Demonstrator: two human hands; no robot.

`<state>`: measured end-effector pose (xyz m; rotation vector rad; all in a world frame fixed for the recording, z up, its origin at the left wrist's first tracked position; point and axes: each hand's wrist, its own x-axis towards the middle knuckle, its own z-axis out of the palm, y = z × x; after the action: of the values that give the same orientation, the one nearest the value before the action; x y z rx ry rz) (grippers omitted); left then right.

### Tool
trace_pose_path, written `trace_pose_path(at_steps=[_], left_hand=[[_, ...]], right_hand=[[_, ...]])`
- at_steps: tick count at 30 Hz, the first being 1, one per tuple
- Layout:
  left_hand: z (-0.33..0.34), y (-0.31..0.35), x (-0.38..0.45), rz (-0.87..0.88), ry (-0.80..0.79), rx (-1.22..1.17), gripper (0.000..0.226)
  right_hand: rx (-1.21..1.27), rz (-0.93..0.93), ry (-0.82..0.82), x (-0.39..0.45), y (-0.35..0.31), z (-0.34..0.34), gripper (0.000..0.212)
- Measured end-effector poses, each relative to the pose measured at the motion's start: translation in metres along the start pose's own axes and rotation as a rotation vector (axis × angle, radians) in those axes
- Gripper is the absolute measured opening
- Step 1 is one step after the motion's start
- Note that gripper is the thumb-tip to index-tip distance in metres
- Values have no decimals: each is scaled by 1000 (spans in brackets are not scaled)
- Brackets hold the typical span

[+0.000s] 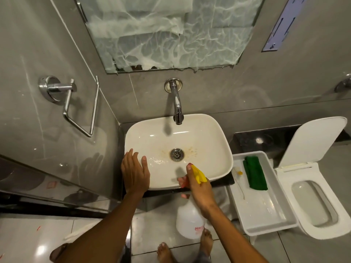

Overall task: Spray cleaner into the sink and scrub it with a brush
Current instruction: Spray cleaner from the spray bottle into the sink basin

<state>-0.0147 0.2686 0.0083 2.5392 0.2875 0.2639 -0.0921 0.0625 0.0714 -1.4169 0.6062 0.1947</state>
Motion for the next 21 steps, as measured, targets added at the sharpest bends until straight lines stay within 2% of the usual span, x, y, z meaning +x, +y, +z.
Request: trace_pose_path(at_steps=[8,12,21], left_hand=[[-1,-1,0,19,10,27,53],[-2,-1,0,31,5,45,52],[-6,-1,-1,26,-21,61,55]], right_hand=[[-10,-92,246,-7,8,-40,40],[-42,-98,351,-13,16,-54,30],[-64,-98,273,-26,33,-41,38]])
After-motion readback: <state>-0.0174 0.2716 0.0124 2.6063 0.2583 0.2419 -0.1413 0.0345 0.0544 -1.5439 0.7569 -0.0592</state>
